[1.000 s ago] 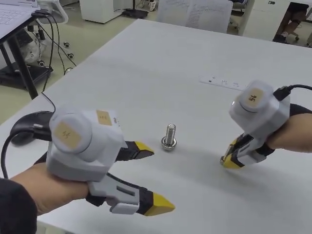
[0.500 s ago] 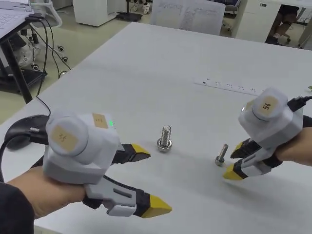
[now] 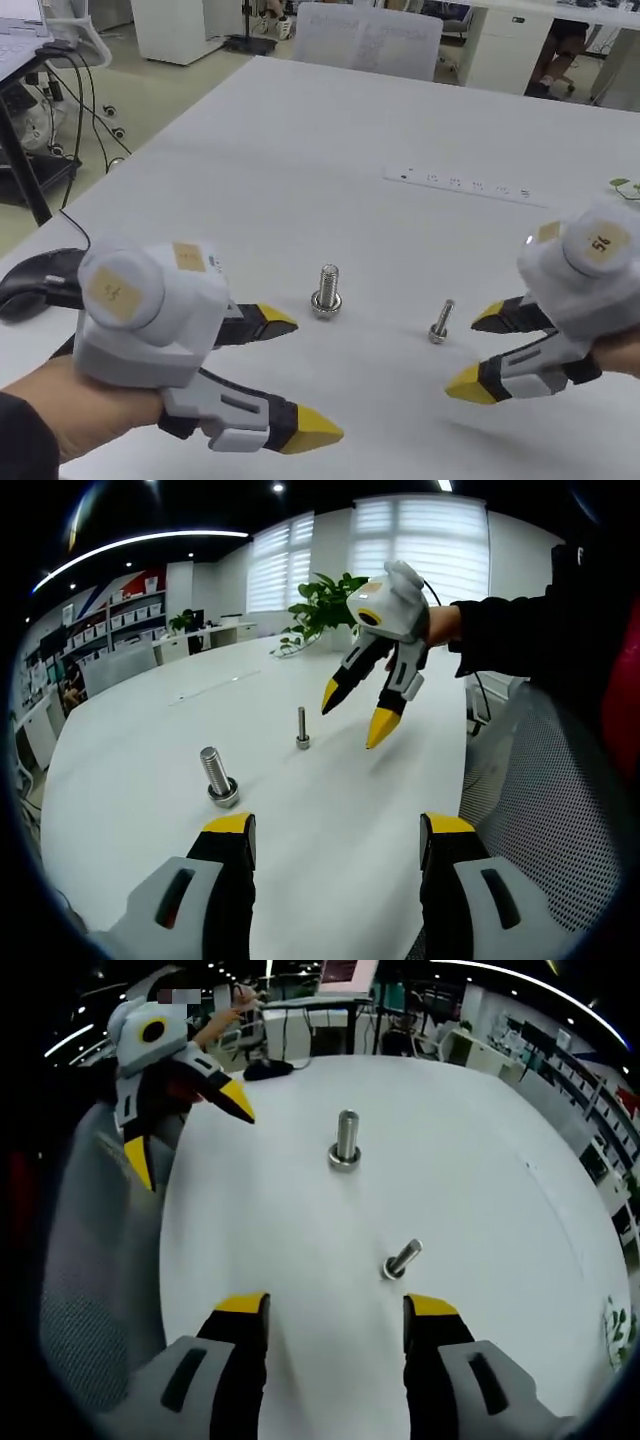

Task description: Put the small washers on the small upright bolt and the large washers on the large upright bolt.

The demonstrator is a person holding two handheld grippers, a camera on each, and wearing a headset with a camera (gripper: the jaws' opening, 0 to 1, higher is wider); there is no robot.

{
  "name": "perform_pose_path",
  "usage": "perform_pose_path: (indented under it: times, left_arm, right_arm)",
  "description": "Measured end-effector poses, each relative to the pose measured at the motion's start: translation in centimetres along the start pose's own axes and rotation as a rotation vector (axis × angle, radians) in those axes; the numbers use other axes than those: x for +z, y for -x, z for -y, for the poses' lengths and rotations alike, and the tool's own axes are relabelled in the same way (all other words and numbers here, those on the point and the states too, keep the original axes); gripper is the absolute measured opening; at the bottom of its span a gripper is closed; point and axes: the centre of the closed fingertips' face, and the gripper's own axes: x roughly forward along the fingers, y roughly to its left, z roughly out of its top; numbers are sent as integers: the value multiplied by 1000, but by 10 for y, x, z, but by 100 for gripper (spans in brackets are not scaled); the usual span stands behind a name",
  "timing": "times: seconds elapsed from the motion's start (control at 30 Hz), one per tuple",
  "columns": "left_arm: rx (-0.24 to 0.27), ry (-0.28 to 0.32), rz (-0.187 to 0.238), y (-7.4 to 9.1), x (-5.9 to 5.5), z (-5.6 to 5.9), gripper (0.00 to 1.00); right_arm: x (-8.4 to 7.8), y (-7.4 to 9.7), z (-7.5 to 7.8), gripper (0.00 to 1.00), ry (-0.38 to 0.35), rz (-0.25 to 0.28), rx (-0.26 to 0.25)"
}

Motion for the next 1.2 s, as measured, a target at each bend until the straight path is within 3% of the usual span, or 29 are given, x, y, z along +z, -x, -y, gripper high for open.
perform_pose_path:
  times: [0.33, 0.43, 0.6, 0.73, 0.93, 1.0, 1.2]
  left_arm:
    - [-6, -2, 5, 1, 1, 2, 66]
    - [-6, -2, 9, 1, 2, 2, 66]
    - [-9, -5, 17, 2, 4, 3, 66]
    - [-14, -6, 19, 2, 4, 5, 66]
    - [-24, -8, 17, 1, 4, 6, 66]
    - [-29, -8, 14, 1, 3, 7, 66]
    - [-34, -8, 12, 0, 2, 9, 66]
  right_arm:
    - [8, 21, -28, 58, -35, 107, -32]
    - [14, 25, -34, 58, -65, 163, -49]
    - [17, 28, -43, 58, -116, 236, -51]
    - [13, 28, -50, 59, -130, 261, -59]
    - [14, 30, -68, 59, -140, 339, -80]
    - [16, 30, -65, 59, -113, 343, -102]
    - [19, 32, -61, 59, -135, 367, -115]
